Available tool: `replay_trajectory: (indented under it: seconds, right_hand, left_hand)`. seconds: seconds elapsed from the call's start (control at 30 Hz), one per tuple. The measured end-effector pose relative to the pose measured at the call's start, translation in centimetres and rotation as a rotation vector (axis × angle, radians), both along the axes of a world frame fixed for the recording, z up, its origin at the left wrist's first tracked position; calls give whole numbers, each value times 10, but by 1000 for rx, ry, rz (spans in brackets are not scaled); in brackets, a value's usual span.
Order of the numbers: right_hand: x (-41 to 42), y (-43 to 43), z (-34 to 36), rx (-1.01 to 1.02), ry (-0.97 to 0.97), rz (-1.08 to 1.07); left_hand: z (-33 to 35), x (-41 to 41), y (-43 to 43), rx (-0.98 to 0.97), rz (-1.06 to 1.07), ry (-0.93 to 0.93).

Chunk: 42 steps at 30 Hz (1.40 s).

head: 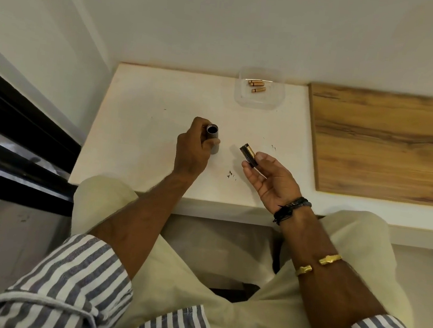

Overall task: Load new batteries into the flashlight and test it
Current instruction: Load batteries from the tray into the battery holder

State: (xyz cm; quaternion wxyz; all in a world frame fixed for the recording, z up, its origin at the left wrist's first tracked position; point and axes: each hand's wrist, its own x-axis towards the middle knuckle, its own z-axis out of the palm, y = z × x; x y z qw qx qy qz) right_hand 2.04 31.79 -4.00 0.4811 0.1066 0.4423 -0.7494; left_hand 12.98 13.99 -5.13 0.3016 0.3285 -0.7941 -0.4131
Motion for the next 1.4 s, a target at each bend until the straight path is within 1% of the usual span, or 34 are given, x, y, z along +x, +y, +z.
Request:
replay_trajectory:
  seconds: [0.23,0.37,0.43,0.5,0.53,0.57,0.6,0.67,0.7,0.73,0.77,0.9,1.03,1.17,1.3,1.4]
  right_hand:
    - [1,-1,1,78,69,20]
    - [2,0,3,39,59,11]
    - [2,-2,5,7,45,7]
    - [5,-4,11,-48,21,10]
    - [7,-5,14,-83,11,18]
    - [9,-4,16,-107,6,25]
    - [11,-4,19,-123,11,37]
    - [15,-3,20,-131,32,72]
    - [16,-3,20,-120,57,92]
    - [18,-3,20,-96,94,111]
    - [20,-2,21,-59,144,130]
    - [24,-1,27,108,417,219]
    - [20,3,29,176,663,327]
    - [19,6,27,270,954,391]
    - [22,4,22,411,1236,392]
    - [24,4,23,450,1411,401]
  left_hand:
    - [-3,0,-2,4,-16,-68]
    - [8,6,8,62,-3,-58]
    - [18,10,16,30,101,15]
    - [34,14,29,-30,203,137]
    - [42,15,35,-35,205,171]
    - [44,16,42,10,160,172]
    - [45,16,49,104,83,138]
    - [42,18,62,448,-90,66]
    - [40,19,67,631,-152,84]
    - [39,20,69,765,-183,115]
    - [39,21,70,823,-185,132]
    - [41,26,65,945,-160,168]
    - [42,30,61,1099,-146,159]
    - [42,29,59,1121,-113,142]
    - [42,30,61,1066,-108,116]
    - [42,30,61,1022,-96,101]
